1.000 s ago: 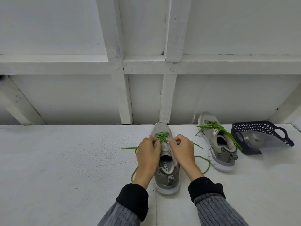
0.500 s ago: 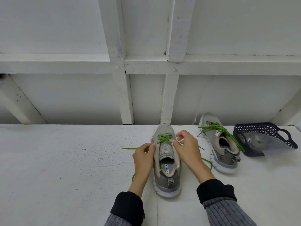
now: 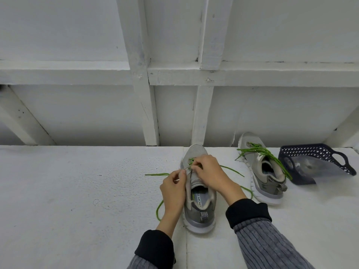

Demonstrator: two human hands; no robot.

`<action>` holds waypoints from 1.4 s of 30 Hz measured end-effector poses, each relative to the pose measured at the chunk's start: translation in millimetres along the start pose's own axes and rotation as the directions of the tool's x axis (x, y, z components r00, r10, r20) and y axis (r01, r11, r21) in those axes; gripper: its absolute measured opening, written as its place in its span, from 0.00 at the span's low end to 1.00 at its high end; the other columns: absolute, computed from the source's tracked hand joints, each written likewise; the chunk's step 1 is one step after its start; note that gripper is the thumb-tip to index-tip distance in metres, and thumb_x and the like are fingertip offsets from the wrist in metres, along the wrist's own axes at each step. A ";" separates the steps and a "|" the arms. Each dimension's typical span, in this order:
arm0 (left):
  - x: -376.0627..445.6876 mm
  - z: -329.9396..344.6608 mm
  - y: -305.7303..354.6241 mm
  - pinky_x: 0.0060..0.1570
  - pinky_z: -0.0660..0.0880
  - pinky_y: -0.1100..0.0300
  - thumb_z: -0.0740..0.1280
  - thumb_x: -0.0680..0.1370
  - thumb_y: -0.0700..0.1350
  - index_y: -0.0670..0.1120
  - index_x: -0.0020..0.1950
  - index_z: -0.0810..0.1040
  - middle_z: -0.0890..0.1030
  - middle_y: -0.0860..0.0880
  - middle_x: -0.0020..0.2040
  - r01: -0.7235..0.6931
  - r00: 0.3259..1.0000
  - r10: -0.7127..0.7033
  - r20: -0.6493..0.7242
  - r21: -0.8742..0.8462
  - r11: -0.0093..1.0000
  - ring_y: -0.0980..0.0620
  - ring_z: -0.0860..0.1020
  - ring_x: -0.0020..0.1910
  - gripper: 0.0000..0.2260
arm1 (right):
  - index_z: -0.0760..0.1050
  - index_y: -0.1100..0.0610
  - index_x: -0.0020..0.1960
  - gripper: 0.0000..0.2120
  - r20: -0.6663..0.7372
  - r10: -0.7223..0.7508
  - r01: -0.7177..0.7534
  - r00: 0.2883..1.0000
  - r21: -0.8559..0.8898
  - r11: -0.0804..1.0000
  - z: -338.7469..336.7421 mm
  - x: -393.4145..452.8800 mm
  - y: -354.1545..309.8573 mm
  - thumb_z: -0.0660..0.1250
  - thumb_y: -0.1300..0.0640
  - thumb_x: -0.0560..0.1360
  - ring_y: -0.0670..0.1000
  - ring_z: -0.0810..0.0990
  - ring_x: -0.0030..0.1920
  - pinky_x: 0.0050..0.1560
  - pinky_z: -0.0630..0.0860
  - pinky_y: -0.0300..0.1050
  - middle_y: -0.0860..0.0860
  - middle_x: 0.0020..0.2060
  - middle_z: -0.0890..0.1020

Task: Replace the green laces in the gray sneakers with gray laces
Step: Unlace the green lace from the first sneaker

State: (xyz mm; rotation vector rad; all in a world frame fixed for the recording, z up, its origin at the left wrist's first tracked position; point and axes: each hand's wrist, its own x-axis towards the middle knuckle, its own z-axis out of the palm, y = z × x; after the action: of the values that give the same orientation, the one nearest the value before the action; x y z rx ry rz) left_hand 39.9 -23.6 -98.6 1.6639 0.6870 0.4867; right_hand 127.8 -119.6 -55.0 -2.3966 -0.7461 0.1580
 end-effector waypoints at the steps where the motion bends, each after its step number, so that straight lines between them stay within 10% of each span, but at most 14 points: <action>1: -0.8 0.8 0.1 0.40 0.68 0.77 0.67 0.79 0.47 0.49 0.49 0.85 0.84 0.57 0.42 0.001 1.000 -0.001 -0.013 -0.005 1.000 0.63 0.79 0.43 0.07 | 0.81 0.59 0.46 0.06 -0.027 0.042 -0.038 0.999 0.143 0.989 -3.5 -1.5 -0.1 0.66 0.60 0.78 0.47 0.74 0.44 0.43 0.66 0.34 0.52 0.44 0.81; 7: -5.7 1.6 5.7 0.39 0.68 0.78 0.66 0.80 0.45 0.52 0.47 0.84 0.82 0.60 0.40 0.010 0.999 -0.011 -0.032 -0.042 0.999 0.64 0.78 0.42 0.07 | 0.76 0.56 0.45 0.08 -0.160 0.502 -0.166 0.850 0.824 0.542 -9.4 -19.3 15.4 0.61 0.62 0.80 0.49 0.76 0.46 0.47 0.73 0.37 0.48 0.42 0.79; 12: -7.4 3.7 6.8 0.37 0.68 0.76 0.66 0.80 0.45 0.50 0.44 0.84 0.82 0.58 0.36 -0.002 0.999 0.001 -0.046 -0.033 0.999 0.65 0.78 0.37 0.08 | 0.76 0.57 0.56 0.08 -0.451 0.310 -0.089 0.837 0.447 0.890 -10.5 -23.4 3.4 0.62 0.64 0.79 0.41 0.74 0.43 0.42 0.69 0.26 0.50 0.52 0.76; 16: -6.8 4.3 3.6 0.35 0.68 0.71 0.66 0.80 0.44 0.43 0.41 0.83 0.83 0.46 0.36 -0.018 0.999 0.018 -0.051 -0.014 1.000 0.56 0.74 0.34 0.10 | 0.78 0.56 0.56 0.09 -0.214 0.091 -0.031 0.973 0.271 0.962 -3.3 -13.6 -14.2 0.62 0.62 0.80 0.43 0.77 0.46 0.48 0.72 0.30 0.48 0.49 0.80; 23: -7.6 3.3 5.0 0.36 0.69 0.72 0.66 0.80 0.43 0.48 0.41 0.82 0.82 0.52 0.35 -0.026 0.999 0.025 -0.039 -0.040 0.999 0.58 0.75 0.34 0.10 | 0.78 0.60 0.53 0.09 -0.003 0.100 -0.099 0.995 -0.169 0.981 3.7 -6.6 -10.7 0.60 0.59 0.80 0.56 0.78 0.47 0.47 0.76 0.48 0.56 0.48 0.80; 28: -6.8 3.4 2.4 0.36 0.69 0.73 0.66 0.80 0.44 0.49 0.42 0.83 0.82 0.53 0.35 -0.038 0.998 0.036 -0.050 -0.026 0.999 0.59 0.75 0.34 0.09 | 0.80 0.57 0.44 0.06 -0.080 0.126 -0.111 0.989 0.174 0.978 -0.7 -14.4 0.2 0.67 0.59 0.77 0.48 0.77 0.42 0.41 0.70 0.30 0.51 0.40 0.81; 30: -5.9 4.4 0.8 0.36 0.69 0.70 0.66 0.80 0.44 0.47 0.41 0.83 0.83 0.50 0.35 -0.030 0.998 0.028 -0.054 -0.030 0.999 0.57 0.75 0.34 0.09 | 0.78 0.55 0.44 0.05 -0.119 0.185 -0.117 0.975 0.431 0.895 -8.6 -18.3 0.7 0.66 0.59 0.78 0.47 0.78 0.44 0.45 0.70 0.26 0.49 0.42 0.81; 33: -6.9 4.6 1.1 0.36 0.69 0.71 0.66 0.80 0.44 0.49 0.42 0.83 0.83 0.53 0.35 -0.023 0.998 0.021 -0.056 -0.040 0.999 0.58 0.76 0.35 0.09 | 0.72 0.56 0.45 0.07 -0.073 0.238 -0.047 0.968 0.885 0.463 -23.3 -28.4 -0.1 0.60 0.58 0.81 0.55 0.82 0.52 0.58 0.78 0.43 0.54 0.46 0.82; 36: -8.3 4.4 3.5 0.38 0.69 0.75 0.66 0.80 0.45 0.51 0.46 0.84 0.83 0.58 0.38 -0.021 0.998 0.019 -0.067 -0.030 0.999 0.61 0.78 0.39 0.08 | 0.67 0.56 0.46 0.08 -0.026 0.282 -0.050 0.959 0.965 0.258 -36.3 -36.8 -0.2 0.55 0.57 0.83 0.53 0.81 0.35 0.49 0.81 0.49 0.53 0.34 0.78; 39: -10.2 5.0 5.8 0.38 0.70 0.75 0.66 0.80 0.44 0.52 0.45 0.83 0.82 0.60 0.37 -0.016 0.997 0.014 -0.072 -0.030 0.999 0.62 0.78 0.38 0.08 | 0.68 0.54 0.45 0.08 -0.057 0.394 -0.166 0.917 0.845 0.509 -40.0 -39.4 5.5 0.57 0.57 0.82 0.45 0.63 0.25 0.29 0.68 0.39 0.48 0.29 0.68; 42: -10.6 5.7 6.9 0.38 0.69 0.76 0.66 0.80 0.44 0.50 0.46 0.84 0.82 0.60 0.38 -0.014 0.997 0.013 -0.075 -0.020 1.000 0.66 0.78 0.38 0.08 | 0.75 0.51 0.48 0.05 -0.094 0.307 -0.200 0.947 0.577 0.792 -38.3 -39.0 9.8 0.62 0.54 0.80 0.40 0.66 0.26 0.29 0.64 0.33 0.42 0.29 0.72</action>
State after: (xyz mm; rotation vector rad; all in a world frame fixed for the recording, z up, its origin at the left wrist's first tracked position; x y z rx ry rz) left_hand 37.0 -35.6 -92.4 1.6388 0.7238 0.5665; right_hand 110.7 -167.5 -32.6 -1.8919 -0.2303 0.2284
